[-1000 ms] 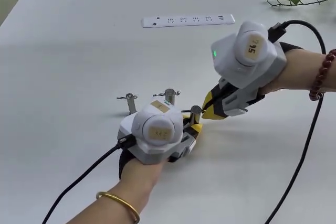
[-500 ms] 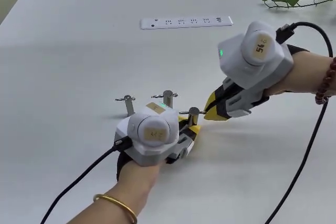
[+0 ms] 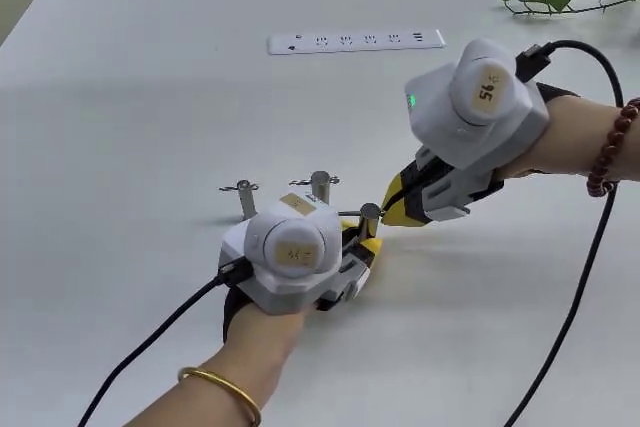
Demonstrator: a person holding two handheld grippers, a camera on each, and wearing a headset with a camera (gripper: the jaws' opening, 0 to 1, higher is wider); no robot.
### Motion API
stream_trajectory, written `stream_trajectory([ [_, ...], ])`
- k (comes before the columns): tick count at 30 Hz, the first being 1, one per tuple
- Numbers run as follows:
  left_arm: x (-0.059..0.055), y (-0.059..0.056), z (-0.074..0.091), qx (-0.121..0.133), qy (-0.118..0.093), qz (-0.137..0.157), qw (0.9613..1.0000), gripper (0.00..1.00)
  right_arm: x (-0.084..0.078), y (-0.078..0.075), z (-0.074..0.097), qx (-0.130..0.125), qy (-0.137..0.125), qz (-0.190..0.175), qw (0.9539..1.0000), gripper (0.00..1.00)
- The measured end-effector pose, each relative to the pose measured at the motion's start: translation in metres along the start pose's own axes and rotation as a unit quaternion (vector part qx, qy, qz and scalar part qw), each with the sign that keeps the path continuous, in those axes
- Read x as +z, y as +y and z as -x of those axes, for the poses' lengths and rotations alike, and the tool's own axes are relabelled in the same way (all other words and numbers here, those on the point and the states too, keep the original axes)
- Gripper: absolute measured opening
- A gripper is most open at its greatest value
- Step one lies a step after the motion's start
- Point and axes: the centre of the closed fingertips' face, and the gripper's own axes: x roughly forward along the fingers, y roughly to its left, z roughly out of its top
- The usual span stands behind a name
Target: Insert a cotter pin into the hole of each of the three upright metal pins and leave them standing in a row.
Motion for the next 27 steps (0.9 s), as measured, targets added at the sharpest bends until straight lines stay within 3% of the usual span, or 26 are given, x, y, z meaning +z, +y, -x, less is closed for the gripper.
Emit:
stream_trajectory([
  [13,-0.002,0.001,-0.001,0.004,0.007,0.014,0.9999,0.11,-0.001,-0.005,-0.003,0.001,-0.007,-0.02,0.9998,0.0],
  [17,-0.006,0.002,0.0,0.01,0.018,0.018,0.9996,0.15,0.001,-0.002,-0.003,0.002,-0.007,-0.024,0.9997,0.02],
  [27,-0.004,0.001,0.01,0.0,0.022,-0.009,0.9997,0.27,0.009,-0.002,-0.005,-0.001,-0.029,-0.063,0.9976,0.12],
])
